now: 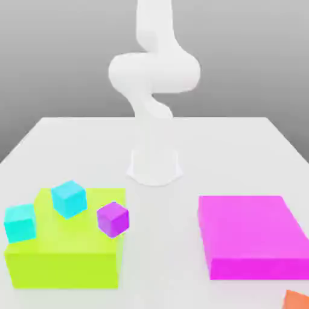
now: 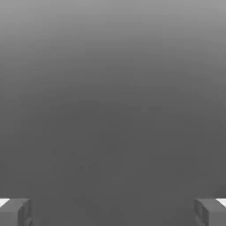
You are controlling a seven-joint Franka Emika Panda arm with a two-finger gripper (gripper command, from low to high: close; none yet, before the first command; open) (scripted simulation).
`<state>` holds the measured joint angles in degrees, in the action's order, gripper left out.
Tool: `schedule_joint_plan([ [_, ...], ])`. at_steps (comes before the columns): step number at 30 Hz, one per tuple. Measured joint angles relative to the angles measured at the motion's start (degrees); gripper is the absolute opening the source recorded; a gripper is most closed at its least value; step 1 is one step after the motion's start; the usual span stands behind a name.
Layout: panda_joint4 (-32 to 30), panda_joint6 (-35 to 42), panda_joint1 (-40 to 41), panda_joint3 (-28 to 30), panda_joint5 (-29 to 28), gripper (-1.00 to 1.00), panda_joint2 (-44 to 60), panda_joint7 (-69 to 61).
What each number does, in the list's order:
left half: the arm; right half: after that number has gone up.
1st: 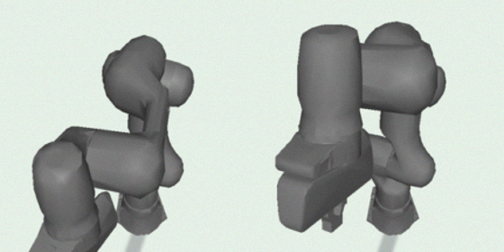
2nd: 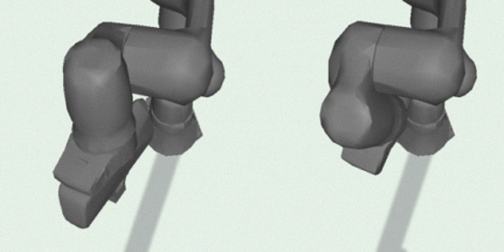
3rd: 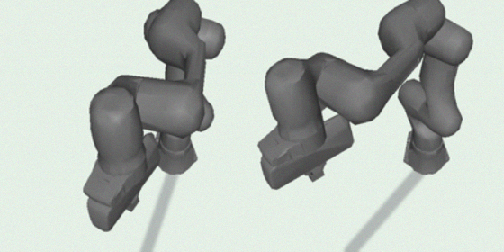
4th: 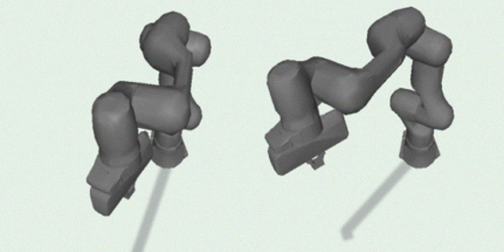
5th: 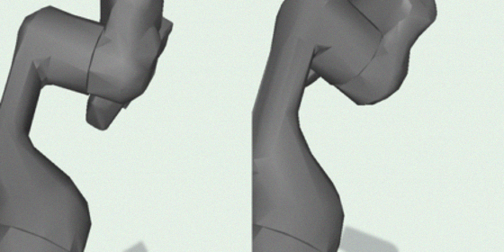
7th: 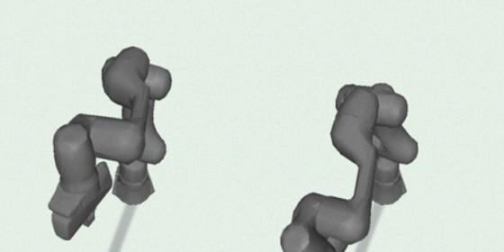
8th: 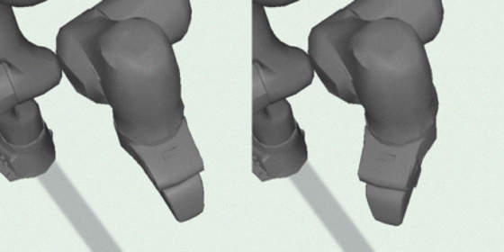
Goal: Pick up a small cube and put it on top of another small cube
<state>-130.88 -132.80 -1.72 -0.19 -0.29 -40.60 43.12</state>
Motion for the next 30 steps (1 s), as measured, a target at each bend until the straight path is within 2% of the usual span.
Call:
schedule_joint_plan([
  [19,6.8,-7.7,-10.9,-3.9,-1.4,0.0,39.8,-21.2],
  [30,10.8,-12.1,-15.1,-7.4,-5.1,0.0,62.8,-31.4],
])
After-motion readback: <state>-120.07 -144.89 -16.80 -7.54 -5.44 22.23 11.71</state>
